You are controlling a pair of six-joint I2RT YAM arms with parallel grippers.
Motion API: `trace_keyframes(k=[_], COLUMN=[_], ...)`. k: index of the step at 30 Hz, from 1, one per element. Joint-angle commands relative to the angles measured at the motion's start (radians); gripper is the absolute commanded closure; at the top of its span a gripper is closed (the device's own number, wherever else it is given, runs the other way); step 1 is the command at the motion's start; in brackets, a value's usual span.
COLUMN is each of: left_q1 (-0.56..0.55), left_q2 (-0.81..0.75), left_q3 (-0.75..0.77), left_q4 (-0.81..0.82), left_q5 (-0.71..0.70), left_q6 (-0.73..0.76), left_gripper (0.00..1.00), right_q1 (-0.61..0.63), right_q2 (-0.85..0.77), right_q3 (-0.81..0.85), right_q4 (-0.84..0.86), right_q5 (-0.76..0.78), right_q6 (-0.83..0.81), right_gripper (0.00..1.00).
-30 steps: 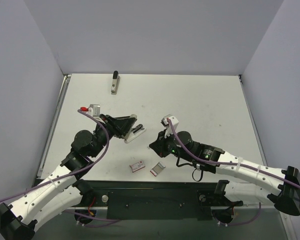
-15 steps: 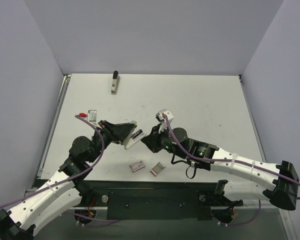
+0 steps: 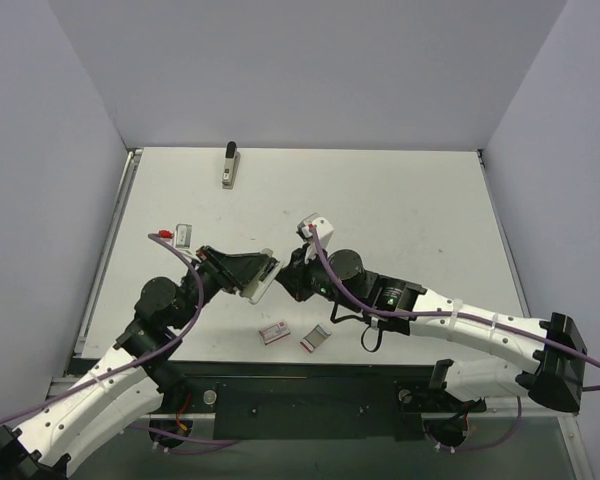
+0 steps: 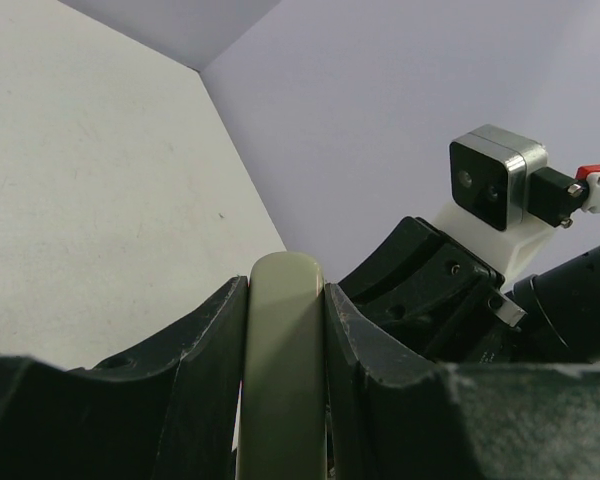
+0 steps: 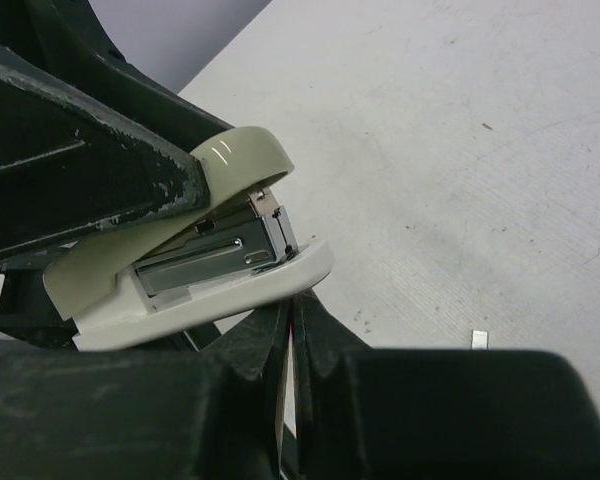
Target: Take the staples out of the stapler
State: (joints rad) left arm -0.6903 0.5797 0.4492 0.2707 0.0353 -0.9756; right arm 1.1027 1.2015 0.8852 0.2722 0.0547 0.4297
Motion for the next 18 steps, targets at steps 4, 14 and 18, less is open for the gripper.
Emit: trace_keyframes(k=[4,14,18], left_q1=[-0.012,-0.025,-0.028], left_q2=[0.014,0.100,0.120], left_q3=[0.019,0.017,0.023], left_q4=[-0.017,0.001,-0.007], left_q5=[0.231,0.411,0.416], left_q6=[-0.067,-0.040,-0.009], left_gripper=[1.00,1.00,1.00], right_q1=[0.005,0.000,-0.001], right_q2=[0.043,0.139,0.148], right_q3=[0.126,0.291,0.313], right_q4=[0.098,0.056,0.039], right_q5=[-0.045,-0.159,-0.173], right_q6=[-0.083,-0.138,-0.143], right_gripper=[1.00,1.00,1.00])
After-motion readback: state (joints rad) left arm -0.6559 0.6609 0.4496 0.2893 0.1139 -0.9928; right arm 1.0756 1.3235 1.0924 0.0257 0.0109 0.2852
